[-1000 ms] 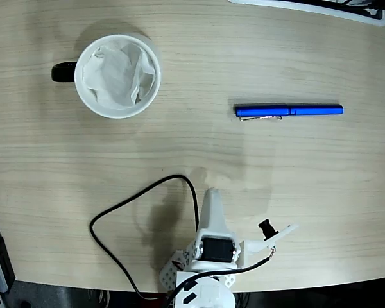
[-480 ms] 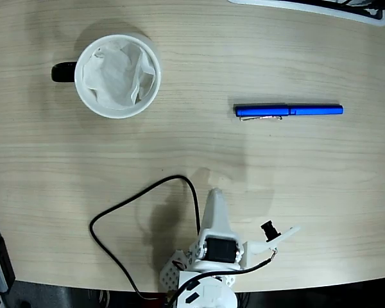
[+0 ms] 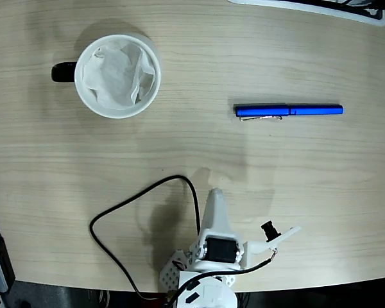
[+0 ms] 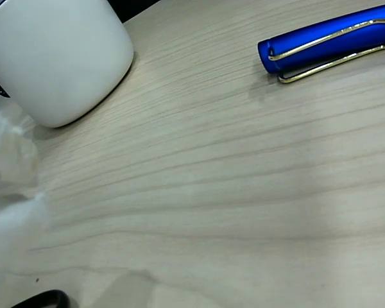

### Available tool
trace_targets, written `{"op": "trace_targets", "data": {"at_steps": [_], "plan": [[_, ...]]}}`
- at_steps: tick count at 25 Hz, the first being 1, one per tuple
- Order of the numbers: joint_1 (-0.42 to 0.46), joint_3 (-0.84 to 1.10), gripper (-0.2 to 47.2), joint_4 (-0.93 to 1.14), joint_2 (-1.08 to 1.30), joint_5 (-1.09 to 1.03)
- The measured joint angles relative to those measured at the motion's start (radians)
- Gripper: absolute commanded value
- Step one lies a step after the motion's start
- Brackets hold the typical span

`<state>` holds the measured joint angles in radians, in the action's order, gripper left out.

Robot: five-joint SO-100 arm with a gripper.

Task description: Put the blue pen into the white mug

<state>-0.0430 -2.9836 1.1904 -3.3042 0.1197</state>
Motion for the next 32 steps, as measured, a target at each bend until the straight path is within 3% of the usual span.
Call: {"op": "trace_targets", "data": {"at_steps": [17,32], "plan": [[-0.018,0.011,0.0,0.000,0.015,-0.020],[-0.083,0.500,0.0,-0.021,0.465,-0.193]]}}
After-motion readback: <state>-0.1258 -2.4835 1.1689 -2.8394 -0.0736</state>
